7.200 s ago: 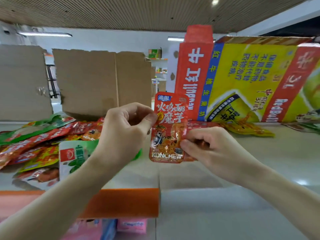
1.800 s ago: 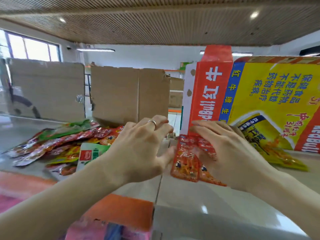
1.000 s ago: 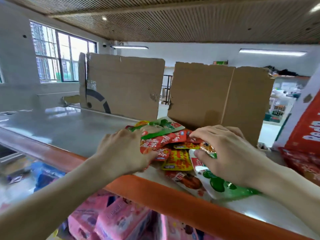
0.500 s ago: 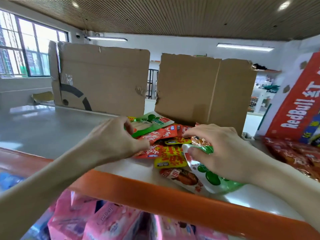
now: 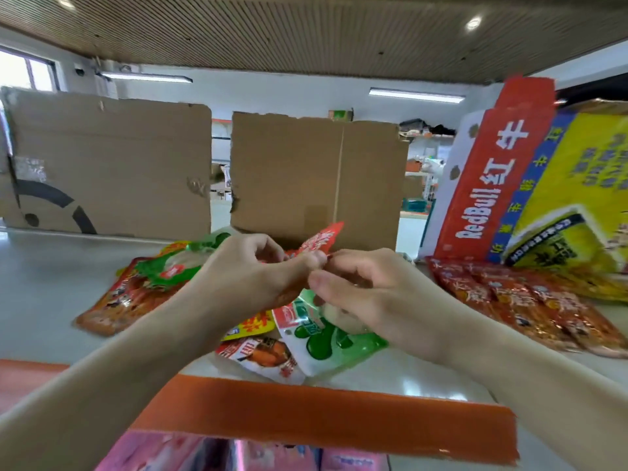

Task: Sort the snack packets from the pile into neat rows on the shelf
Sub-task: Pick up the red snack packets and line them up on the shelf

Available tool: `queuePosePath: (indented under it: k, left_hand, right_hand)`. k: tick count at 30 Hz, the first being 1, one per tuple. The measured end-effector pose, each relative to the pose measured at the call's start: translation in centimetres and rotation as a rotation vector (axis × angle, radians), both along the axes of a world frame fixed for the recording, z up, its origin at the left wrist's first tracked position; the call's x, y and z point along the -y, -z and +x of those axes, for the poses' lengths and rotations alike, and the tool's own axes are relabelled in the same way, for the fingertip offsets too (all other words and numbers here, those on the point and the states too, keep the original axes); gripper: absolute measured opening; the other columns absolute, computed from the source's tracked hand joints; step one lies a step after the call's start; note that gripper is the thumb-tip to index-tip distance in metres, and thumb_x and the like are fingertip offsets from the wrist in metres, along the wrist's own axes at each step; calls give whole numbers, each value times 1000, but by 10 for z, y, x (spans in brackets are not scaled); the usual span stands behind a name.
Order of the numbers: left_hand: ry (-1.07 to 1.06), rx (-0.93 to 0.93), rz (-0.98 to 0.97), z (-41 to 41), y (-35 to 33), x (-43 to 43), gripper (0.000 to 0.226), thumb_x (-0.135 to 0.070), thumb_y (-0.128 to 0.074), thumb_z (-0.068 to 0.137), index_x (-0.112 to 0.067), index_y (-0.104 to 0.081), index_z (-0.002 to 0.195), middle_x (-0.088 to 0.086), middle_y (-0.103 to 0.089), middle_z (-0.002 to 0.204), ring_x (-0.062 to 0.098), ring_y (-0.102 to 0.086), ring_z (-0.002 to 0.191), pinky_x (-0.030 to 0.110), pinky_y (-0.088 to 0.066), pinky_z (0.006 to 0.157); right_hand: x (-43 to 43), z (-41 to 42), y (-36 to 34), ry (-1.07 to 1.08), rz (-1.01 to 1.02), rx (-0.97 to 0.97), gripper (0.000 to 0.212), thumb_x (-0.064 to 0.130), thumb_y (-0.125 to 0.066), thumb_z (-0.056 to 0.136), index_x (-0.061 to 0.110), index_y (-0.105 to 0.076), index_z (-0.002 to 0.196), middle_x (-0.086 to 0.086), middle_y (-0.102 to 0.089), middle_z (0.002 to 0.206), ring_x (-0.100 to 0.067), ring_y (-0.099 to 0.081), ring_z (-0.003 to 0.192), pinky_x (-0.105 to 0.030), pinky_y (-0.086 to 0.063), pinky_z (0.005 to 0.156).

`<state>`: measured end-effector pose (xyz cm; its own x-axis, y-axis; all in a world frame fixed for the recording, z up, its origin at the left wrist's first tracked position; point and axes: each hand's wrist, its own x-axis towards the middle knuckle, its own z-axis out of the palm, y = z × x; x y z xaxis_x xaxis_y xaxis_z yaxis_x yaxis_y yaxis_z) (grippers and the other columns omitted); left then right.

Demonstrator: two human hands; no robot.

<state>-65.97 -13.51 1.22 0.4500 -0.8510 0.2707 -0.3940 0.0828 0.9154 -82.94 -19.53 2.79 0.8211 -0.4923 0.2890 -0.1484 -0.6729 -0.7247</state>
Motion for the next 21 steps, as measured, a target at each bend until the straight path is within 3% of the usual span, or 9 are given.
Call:
queuePosePath:
  k: [3,5,8,10,12,13,16,18,21]
  left_hand:
    - [105,-51,-13,-27,-2,14,45,-53,-74,67,-10,-76,79,1,-73,67,0,-56,51,11,-40,46]
    - [158,-98,1,-44,-1,25,42,-50,-76,63,-10,-80,78,8,-76,78,6,-65,65,16,-47,58]
    - [224,-208,17,-70,3,42,51,-46,-81,48,-8,-79,82,18,-75,86,33,-69,87,44,-53,84]
    - [225,-216,12,-89,2,51,46,-40,-81,50,-9,-79,83,21,-74,83,34,-68,77,56,-55,82]
    - [220,-240,-13,-107,-1,59,43,-32,-81,53,-4,-77,86,18,-74,78,24,-68,61,37,-61,63]
    - [218,-246,-24,-116,-2,63,44,-29,-81,52,-2,-76,86,17,-75,78,21,-68,60,31,-60,61]
    - [218,-218,-28,-139,-3,72,37,-34,-84,45,-10,-76,73,15,-75,78,21,-67,66,31,-53,67]
    - [226,-225,-26,-151,-2,79,34,-33,-85,42,-13,-71,66,12,-74,74,23,-70,67,31,-53,65]
    - [227,-251,-14,-165,0,89,36,-25,-84,55,-8,-64,81,8,-75,78,25,-73,77,38,-58,72]
  right_hand:
    - [13,-26,3,103,-10,27,25,32,-56,98,17,-69,82,6,-66,72,-14,-58,59,-37,-46,57]
    - [19,-46,5,145,-12,33,31,32,-57,97,16,-68,72,7,-61,67,-16,-52,58,-40,-41,57]
    - [29,-79,6,180,66,50,37,30,-57,98,10,-64,68,-9,-53,63,-20,-47,60,-38,-35,57]
    - [34,-99,7,209,100,59,39,32,-57,97,-3,-62,80,-25,-53,73,-24,-44,64,-39,-34,59]
    - [42,-117,8,235,124,66,44,35,-57,93,-9,-62,88,-32,-59,86,-26,-46,71,-41,-35,64]
    - [46,-126,8,249,139,75,42,33,-57,92,-7,-65,89,-30,-63,93,-27,-50,75,-42,-39,67]
    - [54,-149,9,297,149,100,33,29,-57,96,1,-71,85,-19,-69,93,-19,-63,80,-43,-52,75]
    - [60,-161,11,341,115,84,35,31,-59,93,1,-70,80,-19,-68,86,-21,-63,76,-49,-52,75]
    - [72,-176,16,402,71,23,35,21,-60,91,3,-65,61,-14,-65,67,-18,-56,62,-46,-45,64]
